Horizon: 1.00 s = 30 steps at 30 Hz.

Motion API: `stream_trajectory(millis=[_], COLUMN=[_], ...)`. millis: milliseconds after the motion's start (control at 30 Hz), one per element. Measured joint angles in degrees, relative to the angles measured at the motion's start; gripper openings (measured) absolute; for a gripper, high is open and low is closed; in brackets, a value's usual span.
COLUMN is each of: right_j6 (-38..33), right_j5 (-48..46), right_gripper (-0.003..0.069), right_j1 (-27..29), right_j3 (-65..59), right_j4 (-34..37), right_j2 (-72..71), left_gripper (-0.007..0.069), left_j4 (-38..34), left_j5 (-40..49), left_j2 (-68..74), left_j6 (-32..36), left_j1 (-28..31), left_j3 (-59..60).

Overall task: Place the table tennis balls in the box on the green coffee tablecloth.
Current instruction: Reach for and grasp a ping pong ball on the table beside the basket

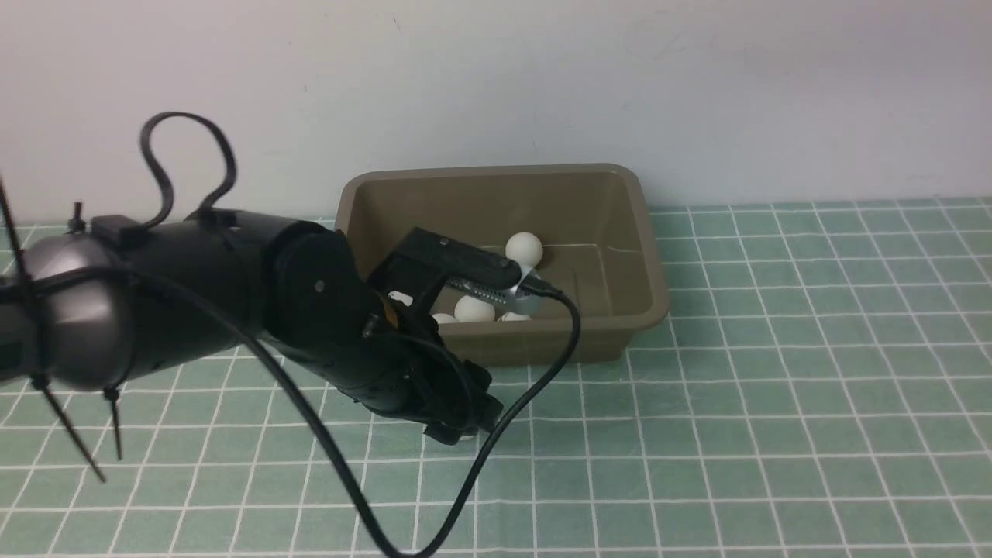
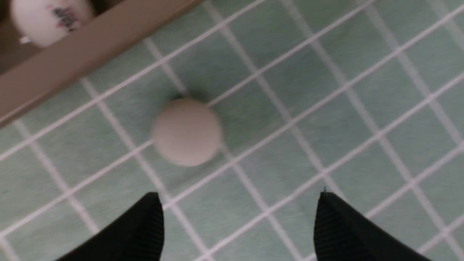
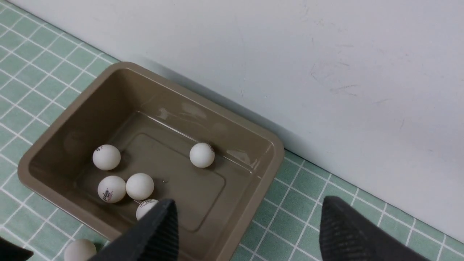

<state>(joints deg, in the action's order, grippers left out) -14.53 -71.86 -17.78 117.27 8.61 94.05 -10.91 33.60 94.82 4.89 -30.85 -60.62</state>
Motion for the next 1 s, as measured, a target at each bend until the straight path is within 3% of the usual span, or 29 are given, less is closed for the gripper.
stream_trajectory(millis=[200,1000], right_j6=[0.0,-0.1], right_j5=[0.0,-0.7], right_gripper=[0.0477,0.0477], right_j1=[0.0,0.0], right_j3=[0.0,0.0], right_j4=[0.8,2.7], right_j2=[-0.1,-0.1], left_gripper=[0.0499,0.0499], left_j4=[7.5,7.1], left_j5=[0.1,-10.1], left_j2=[1.4,10.5], left_j6=[-5.8,-6.1], left_j1=[0.0,-1.2], left_j3=[-1.1,-1.2])
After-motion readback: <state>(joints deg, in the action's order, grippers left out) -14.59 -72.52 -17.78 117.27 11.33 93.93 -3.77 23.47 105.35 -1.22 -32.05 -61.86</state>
